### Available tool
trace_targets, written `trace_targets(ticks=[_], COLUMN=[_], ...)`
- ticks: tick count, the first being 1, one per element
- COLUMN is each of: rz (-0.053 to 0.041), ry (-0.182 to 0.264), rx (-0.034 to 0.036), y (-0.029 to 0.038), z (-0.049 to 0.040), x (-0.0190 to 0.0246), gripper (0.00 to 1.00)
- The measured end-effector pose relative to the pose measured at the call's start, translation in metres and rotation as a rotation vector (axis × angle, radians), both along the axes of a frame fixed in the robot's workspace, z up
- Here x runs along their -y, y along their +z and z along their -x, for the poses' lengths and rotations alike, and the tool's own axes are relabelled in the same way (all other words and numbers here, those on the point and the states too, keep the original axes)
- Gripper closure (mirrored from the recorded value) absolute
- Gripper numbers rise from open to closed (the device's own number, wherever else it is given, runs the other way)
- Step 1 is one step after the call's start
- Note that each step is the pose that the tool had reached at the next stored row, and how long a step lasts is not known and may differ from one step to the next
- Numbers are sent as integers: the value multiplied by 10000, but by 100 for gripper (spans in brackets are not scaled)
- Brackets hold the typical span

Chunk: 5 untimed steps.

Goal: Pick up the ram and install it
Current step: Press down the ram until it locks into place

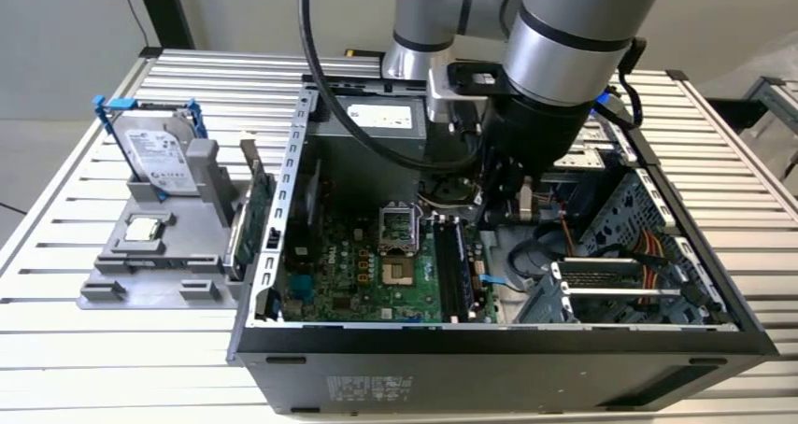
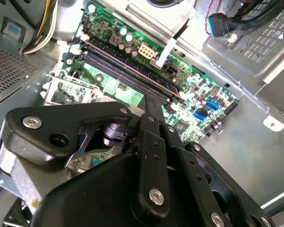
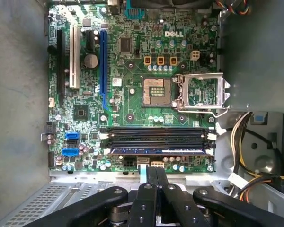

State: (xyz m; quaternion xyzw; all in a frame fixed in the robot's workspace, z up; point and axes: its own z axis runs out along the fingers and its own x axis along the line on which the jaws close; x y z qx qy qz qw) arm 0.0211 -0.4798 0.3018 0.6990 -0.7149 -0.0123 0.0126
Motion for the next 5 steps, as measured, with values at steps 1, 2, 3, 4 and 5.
trace_targets(ticks=[1,2,3,4,5], rz=[0,2,2,2,2], ry=[0,-1,-1,-1,0], rx=[-1,-6,-9,-11,-11], y=[0,1,1,1,1], z=[0,0,0,0,0], x=[0,0,0,0,0], gripper=[100,100,100,100,100])
